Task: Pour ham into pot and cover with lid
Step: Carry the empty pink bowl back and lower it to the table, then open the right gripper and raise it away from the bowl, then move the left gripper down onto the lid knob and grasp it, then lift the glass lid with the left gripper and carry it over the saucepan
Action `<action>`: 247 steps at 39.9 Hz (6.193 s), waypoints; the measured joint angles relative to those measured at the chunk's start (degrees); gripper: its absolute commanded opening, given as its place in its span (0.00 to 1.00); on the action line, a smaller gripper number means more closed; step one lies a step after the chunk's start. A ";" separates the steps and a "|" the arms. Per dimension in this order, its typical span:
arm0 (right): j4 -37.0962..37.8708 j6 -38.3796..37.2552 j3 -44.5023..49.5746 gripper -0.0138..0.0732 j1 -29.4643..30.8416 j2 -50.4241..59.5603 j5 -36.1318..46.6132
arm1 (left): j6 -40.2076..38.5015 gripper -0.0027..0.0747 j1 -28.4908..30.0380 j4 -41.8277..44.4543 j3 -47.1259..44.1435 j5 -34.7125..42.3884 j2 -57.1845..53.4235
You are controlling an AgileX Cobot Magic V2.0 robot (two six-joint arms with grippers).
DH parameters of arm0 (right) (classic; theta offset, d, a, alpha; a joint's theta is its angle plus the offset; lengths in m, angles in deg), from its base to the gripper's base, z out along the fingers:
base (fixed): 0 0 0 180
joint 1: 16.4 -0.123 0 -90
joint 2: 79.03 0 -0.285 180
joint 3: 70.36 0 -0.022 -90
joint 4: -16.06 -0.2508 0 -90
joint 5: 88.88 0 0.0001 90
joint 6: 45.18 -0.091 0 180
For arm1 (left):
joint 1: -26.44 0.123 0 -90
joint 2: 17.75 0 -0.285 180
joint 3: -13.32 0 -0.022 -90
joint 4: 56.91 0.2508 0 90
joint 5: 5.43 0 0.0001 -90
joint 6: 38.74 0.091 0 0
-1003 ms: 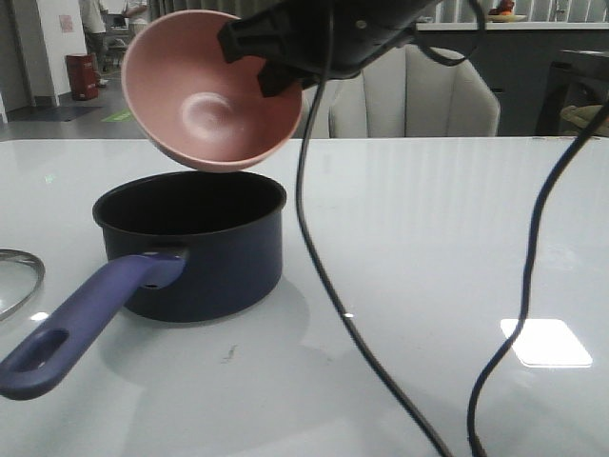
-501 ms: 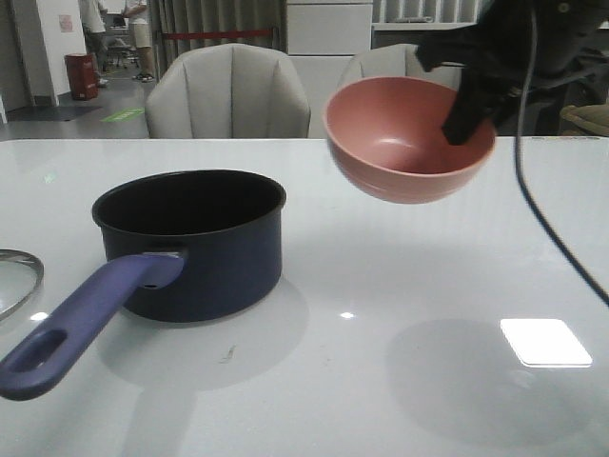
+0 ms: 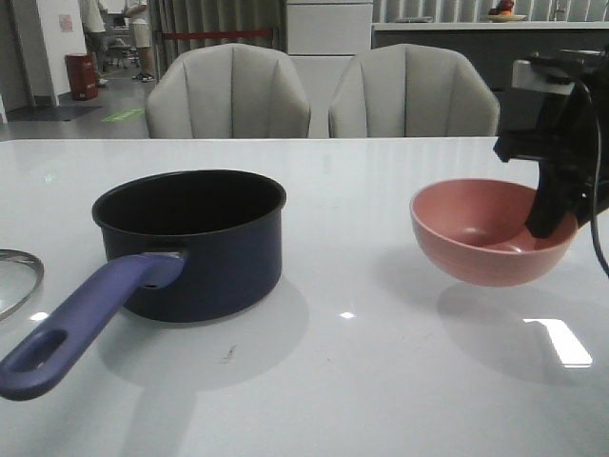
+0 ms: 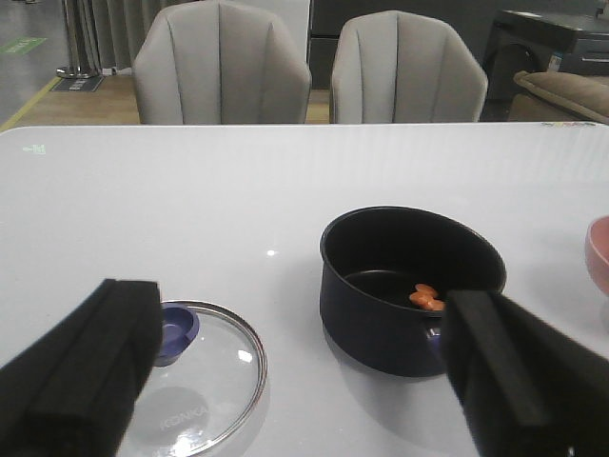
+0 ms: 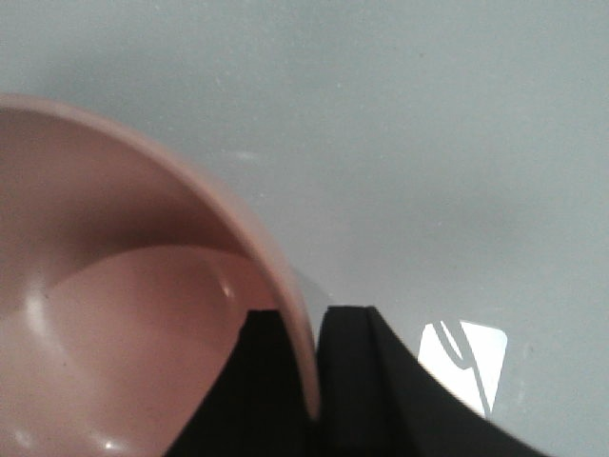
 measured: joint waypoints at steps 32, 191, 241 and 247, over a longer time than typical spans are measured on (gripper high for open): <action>0.87 4.82 3.71 0.70 -2.00 21.04 2.98 | 0.00 0.84 0.00 0.00 0.00 0.00 0.00; -1.98 5.18 60.46 0.36 -16.13 92.95 31.20 | -6.81 0.84 16.08 -0.05 61.33 -32.84 107.90; -1.98 5.18 60.46 0.36 -16.13 92.95 31.20 | -6.05 0.39 16.31 -0.40 61.46 -32.08 108.64; -1.98 5.18 60.46 0.36 -16.13 92.95 31.20 | -5.97 0.39 16.31 -0.40 61.74 -30.83 104.87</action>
